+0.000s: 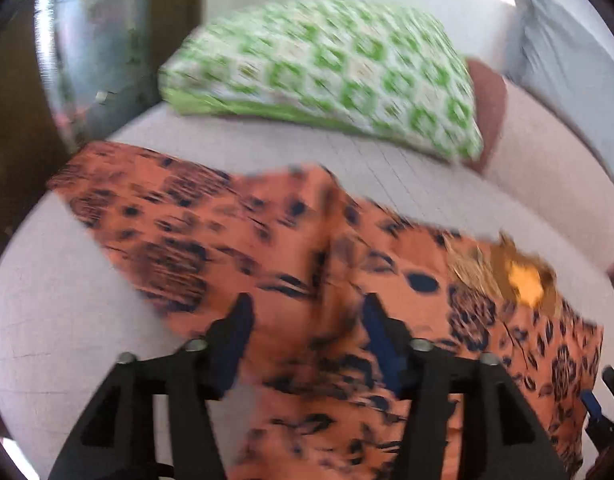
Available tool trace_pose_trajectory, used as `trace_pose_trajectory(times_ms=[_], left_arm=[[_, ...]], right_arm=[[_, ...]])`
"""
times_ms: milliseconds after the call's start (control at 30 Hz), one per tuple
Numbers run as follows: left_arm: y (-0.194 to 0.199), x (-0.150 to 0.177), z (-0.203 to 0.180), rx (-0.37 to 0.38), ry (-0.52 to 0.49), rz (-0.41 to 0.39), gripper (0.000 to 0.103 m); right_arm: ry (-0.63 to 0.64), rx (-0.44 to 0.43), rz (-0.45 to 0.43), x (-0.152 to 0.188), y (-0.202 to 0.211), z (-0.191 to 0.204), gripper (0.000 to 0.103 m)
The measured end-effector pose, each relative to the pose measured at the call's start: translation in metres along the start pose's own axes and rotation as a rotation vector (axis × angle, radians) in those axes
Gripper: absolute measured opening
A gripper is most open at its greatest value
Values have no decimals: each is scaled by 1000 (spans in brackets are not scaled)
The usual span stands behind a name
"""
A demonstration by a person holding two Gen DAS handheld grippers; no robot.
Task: Fold small clothes
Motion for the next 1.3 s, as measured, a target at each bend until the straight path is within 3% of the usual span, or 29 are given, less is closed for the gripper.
trace_pose_trajectory(times_ms=[67, 167, 267, 367, 467, 500, 533, 567, 633, 733, 833, 1033, 1133, 1200, 1300], left_arm=[[17, -2, 28, -51, 50, -47, 75], [34, -3, 87, -90, 198, -83, 82], [27, -8, 157, -66, 376, -21, 82], [19, -25, 212, 2, 453, 28, 81], [11, -50, 264, 69, 508, 27, 66], [3, -59, 277, 115, 518, 51, 66], [-9, -68, 281, 169, 523, 85, 64], [-20, -72, 290, 232, 562, 119, 52], [-35, -73, 297, 290, 632, 151, 50], [-59, -78, 290, 336, 652, 197, 50], [-73, -85, 287, 348, 675, 185, 49], [-92, -107, 286, 303, 694, 126, 46], [-98, -114, 289, 225, 695, 130, 8], [-94, -114, 287, 212, 696, 103, 8], [-66, -121, 266, 184, 596, 29, 7]], right_arm=[[43, -24, -5, 5, 0, 12, 62], [79, -18, 20, 16, -11, 28, 62], [99, -19, 65, 27, -26, 39, 62], [142, -6, 94, 37, -35, 48, 62], [208, 31, 104, 46, -42, 57, 62], [226, 49, 100, 47, -44, 58, 62], [240, 63, 98, 48, -45, 59, 62], [248, 71, 100, 49, -47, 60, 62], [253, 83, 107, 49, -52, 59, 62], [248, 103, 109, 46, -59, 57, 62], [232, 102, 113, 44, -64, 54, 62], [244, 104, 109, 42, -65, 54, 62], [249, 115, 86, 40, -64, 55, 62], [247, 118, 66, 38, -62, 54, 62], [236, 107, 26, 35, -53, 54, 62]])
Point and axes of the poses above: each gripper's, at about its wrist camera, not at the fingertips, and y roughly against the way its jaws point, z to its left, x to its underside, the point moved 3 cm from there along -y, roughly the way its jaws point, and after that the axes turned 12 degrees about z, right-handed, at the moved point
